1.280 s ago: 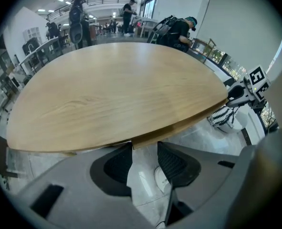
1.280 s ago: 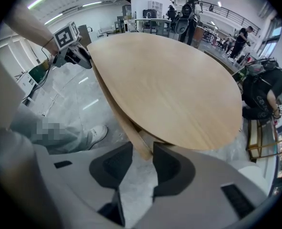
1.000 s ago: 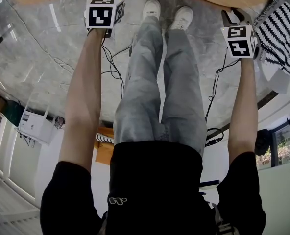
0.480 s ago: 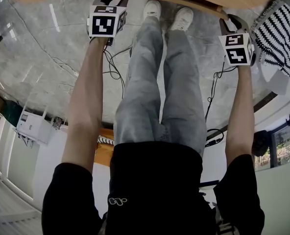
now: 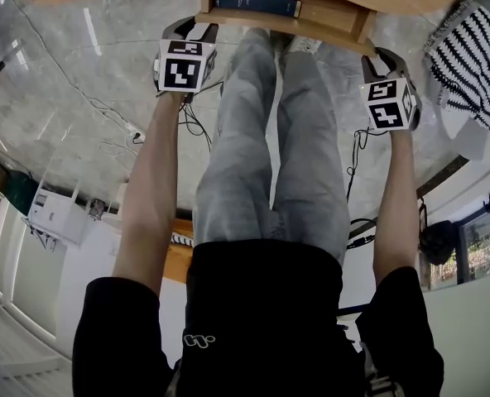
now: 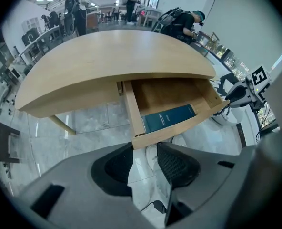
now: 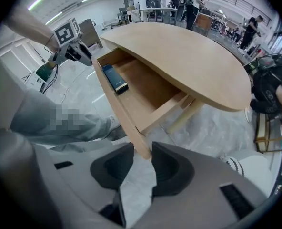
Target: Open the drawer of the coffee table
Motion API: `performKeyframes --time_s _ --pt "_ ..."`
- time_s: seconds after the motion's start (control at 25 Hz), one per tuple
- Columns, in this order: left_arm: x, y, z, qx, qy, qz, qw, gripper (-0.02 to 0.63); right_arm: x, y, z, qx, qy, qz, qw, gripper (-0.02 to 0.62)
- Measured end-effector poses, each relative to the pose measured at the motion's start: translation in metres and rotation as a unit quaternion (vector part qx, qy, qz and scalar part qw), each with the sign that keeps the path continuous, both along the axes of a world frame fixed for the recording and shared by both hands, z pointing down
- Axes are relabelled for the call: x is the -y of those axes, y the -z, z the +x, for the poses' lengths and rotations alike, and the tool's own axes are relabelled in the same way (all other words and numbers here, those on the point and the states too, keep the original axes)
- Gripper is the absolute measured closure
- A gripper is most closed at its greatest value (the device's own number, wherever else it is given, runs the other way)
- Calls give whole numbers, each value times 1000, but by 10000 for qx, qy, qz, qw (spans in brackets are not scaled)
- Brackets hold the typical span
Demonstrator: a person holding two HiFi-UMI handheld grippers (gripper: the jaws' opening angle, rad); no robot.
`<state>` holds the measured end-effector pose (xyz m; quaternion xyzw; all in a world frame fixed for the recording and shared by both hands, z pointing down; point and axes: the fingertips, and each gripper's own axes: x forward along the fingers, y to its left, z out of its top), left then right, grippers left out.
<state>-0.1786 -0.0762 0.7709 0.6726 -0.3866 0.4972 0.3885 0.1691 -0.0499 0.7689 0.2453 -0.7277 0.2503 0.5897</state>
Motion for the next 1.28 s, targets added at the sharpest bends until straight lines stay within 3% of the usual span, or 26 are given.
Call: performKeyframes --time_s 0.52,1.04,1.28 --pt "-57 -3 -11 93 -73 -430 9990 455 -62 -3 -11 -27 -12 -440 9990 483" --pt "-72 -36 -15 313 -108 -906 9953 455 -72 -35 -13 -286 -70 -716 9970 472" --pt "-73 -40 -14 253 -105 -895 9956 454 -72 -39 -12 -281 -155 -704 9970 463"
